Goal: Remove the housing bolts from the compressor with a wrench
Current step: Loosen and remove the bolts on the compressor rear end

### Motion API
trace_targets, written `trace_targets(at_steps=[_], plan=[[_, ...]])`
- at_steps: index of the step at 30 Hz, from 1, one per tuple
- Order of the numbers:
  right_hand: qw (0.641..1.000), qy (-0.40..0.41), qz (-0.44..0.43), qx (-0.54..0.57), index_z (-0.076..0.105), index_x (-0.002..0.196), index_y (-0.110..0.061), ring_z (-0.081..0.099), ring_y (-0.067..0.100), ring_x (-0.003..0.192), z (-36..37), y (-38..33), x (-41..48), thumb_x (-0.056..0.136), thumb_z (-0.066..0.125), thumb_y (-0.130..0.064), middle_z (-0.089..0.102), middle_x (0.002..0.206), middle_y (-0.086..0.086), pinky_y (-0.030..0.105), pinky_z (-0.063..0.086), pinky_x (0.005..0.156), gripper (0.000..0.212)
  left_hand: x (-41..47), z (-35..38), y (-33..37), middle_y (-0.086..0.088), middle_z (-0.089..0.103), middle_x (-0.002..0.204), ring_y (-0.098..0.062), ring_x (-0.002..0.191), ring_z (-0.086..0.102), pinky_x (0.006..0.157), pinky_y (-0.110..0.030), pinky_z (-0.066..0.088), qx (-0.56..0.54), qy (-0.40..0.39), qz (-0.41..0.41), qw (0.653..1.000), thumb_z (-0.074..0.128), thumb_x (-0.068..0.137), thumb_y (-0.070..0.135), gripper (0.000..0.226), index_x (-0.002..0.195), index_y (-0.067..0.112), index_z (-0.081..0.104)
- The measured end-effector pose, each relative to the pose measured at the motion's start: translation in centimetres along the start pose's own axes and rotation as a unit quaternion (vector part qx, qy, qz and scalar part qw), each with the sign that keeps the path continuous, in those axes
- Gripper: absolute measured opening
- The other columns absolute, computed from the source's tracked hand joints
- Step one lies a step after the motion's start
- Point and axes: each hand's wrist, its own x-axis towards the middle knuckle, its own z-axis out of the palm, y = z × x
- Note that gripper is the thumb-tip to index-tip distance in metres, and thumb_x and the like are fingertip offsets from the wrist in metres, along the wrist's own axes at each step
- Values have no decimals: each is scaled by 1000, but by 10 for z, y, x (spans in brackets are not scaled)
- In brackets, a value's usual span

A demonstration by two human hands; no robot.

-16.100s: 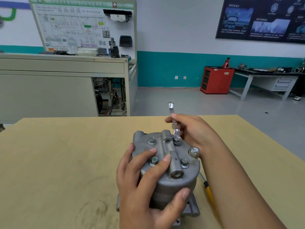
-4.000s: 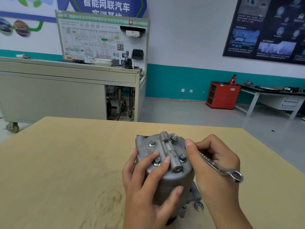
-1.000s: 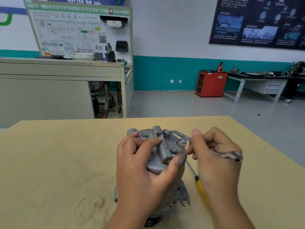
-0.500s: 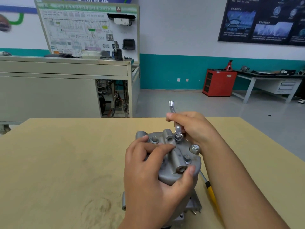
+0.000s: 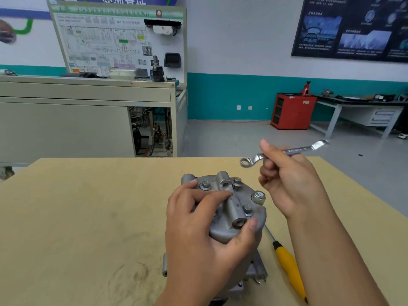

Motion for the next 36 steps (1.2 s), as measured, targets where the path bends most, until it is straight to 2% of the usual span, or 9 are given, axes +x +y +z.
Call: trace_targets(at_steps=[5,8,10,17,26,29,32,34,36], plan=[[997,-37,-59,20,58,76,-12,49,6,47,-7,3,-28,72,64,-26,57,52,-2,21,41,52,16,-1,-1,1,9,51,84,-14,112,46,94,-12,32,0,-6,-12,1000,60,69,55,43,95,23,72],[991,-66,-112,-15,63,74,-7,61,12,54,-10,8,-42,74,66,-12,68,63,8,18,49,53,6,-1,-1,1,8,51,85,-13,112,45,94,-11,32,-1,-6,-11,1000,60,69,56,43,95,23,72],[980,-28,-177,-88,65,70,-10,62,14,53,-9,14,-49,79,67,-2,69,63,8,18,50,54,12,-2,-2,1,8,52,86,-13,113,45,94,-11,31,-2,-8,-11,1000,61,68,55,44,95,23,72],[913,42,-317,-252,61,71,-23,62,6,59,-5,32,-62,78,74,-22,66,65,-9,18,47,54,14,-1,-3,1,10,53,90,-7,113,42,94,-7,29,-5,-14,-13,1000,60,68,56,45,97,23,72],[866,20,-366,-340,58,66,-22,54,3,59,-6,29,-65,81,63,-28,58,64,-10,8,37,54,18,-2,-4,1,10,53,89,-14,114,45,96,-8,28,-1,-10,-10,1000,60,69,55,43,97,23,71],[883,-14,-339,-325,63,69,-25,59,0,66,-12,27,-70,80,60,-33,64,70,-15,5,39,60,13,-2,-5,0,10,53,87,-14,113,46,96,-9,29,-4,1,-5,1000,61,69,54,38,97,31,67],[926,-54,-267,-261,71,71,-25,62,-2,67,-18,18,-67,81,69,-16,70,74,-11,8,44,60,13,-3,-7,0,11,53,88,-13,113,45,95,-9,30,-8,8,-1,1000,61,69,54,35,98,36,61],[929,-81,-245,-264,73,72,-23,60,-2,62,-20,11,-64,83,68,-3,70,71,-5,10,45,58,24,-4,-8,0,13,52,89,-12,113,44,95,-9,30,-10,9,-2,1000,61,69,53,35,98,35,61],[915,-98,-256,-296,72,73,-24,59,1,62,-16,7,-66,82,69,-9,68,69,-4,10,44,56,18,-4,-8,0,11,53,88,-12,113,45,96,-10,30,-13,13,-1,1000,61,68,53,35,98,34,62]])
